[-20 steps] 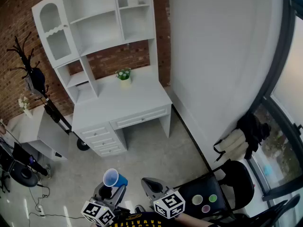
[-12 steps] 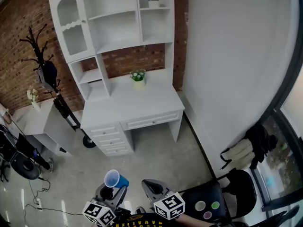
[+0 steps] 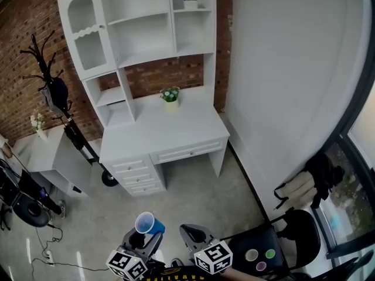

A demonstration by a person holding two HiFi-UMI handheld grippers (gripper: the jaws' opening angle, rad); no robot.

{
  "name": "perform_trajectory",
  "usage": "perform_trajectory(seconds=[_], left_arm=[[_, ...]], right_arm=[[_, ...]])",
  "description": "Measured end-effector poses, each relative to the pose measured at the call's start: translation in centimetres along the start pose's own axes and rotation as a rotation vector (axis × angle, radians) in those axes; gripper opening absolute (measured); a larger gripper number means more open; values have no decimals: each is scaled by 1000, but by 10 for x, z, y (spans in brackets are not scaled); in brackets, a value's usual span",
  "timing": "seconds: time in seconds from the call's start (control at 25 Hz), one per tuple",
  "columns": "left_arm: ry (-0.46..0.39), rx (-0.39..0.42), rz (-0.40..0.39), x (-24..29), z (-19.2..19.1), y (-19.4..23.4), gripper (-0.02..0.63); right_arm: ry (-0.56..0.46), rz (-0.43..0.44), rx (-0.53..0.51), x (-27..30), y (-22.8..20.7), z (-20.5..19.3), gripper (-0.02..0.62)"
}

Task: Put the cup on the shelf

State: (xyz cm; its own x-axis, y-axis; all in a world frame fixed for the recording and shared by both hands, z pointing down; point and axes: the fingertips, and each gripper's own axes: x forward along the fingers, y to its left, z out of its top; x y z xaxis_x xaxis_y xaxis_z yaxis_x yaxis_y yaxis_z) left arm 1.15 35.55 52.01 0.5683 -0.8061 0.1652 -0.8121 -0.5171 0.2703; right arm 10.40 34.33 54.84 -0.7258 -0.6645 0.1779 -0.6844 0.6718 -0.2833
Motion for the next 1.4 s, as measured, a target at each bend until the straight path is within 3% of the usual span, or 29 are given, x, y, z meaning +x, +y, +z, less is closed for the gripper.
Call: perform_trajectory(seconds=[0.4,0.92,1.12,1.4], left_arm=[[-33,-15,-45,-22,15,40,243],[-27,-90,-98,-46,2,81,243],[1,-101,-92,-32,-3,94,243],[0,-81,1,-7,7,129,243]], right_arm=[[3,-82,-10,31,21,4,6],[70,-161,-9,51,50,-10,6],[86,-151,23,69,37,-17,6],[84,-74,35,114,9,-6,6]])
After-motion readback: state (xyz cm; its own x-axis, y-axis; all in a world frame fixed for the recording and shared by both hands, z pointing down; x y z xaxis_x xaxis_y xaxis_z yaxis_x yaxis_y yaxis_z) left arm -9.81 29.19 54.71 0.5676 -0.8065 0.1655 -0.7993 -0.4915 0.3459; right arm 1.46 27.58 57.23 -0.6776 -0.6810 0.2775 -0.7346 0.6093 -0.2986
